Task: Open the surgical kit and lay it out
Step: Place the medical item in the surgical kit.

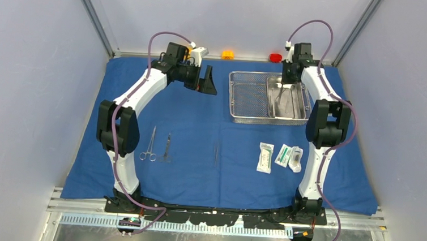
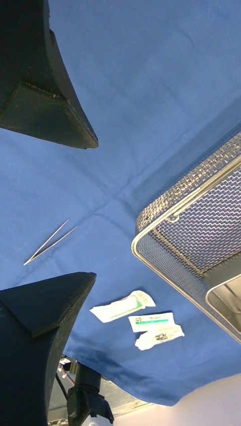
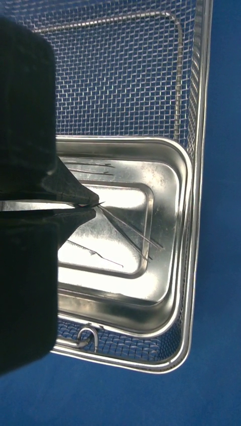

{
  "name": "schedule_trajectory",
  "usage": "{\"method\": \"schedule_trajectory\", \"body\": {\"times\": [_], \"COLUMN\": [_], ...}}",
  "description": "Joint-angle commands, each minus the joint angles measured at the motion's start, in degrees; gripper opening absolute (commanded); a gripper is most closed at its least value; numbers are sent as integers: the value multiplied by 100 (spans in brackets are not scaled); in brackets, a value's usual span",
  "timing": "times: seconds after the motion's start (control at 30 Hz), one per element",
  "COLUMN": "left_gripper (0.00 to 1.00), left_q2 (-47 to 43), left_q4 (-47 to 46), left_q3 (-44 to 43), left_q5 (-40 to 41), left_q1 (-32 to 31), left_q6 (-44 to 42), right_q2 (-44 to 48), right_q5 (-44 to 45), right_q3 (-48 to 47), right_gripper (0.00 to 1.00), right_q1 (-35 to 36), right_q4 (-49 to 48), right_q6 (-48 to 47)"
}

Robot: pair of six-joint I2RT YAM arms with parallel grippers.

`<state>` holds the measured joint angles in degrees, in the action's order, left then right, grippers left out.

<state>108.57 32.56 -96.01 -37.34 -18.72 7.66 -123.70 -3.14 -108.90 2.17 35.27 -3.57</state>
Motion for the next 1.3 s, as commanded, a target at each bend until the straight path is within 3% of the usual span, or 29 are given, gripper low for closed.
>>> {"method": "schedule_trajectory", "body": {"times": [0.0, 0.17, 0.37, 0.53, 0.77, 1.03, 1.13, 1.27], "left_gripper": [95, 94, 92, 90, 88, 80, 78, 75], "left_q2": [-21, 47, -39, -243, -607, -980, -1213, -1217], "left_q4": [-441, -592, -960, -962, -736, -1914, -2363, -2283], "left_q3": [-254, -376, -236, -8, 143, 971, 1376, 1283], "left_q5": [-105, -159, -224, 41, 729, 100, 17, 176], "left_q1": [-114, -316, -521, -788, -1329, -1405, -1422, -1607], "left_q6": [190, 479, 1368, 1960, 2237, 3038, 3101, 2893], "right_q2": [673, 1339, 2068, 2639, 3099, 3462, 3563, 3574], "right_q5": [-566, -1718, -3713, -4420, -5030, -5435, -5080, -4161], "right_q3": [-115, 524, 1584, 2484, 3328, 3915, 4012, 3948], "right_gripper": [0, 0, 0, 0, 0, 0, 0, 0], "right_q1": [2, 2, 2, 125, 281, 350, 430, 713], "right_q4": [-61, -620, -1782, -2721, -3650, -4471, -4381, -3921], "right_q6": [463, 999, 1729, 2034, 2286, 2629, 2603, 2498]}}
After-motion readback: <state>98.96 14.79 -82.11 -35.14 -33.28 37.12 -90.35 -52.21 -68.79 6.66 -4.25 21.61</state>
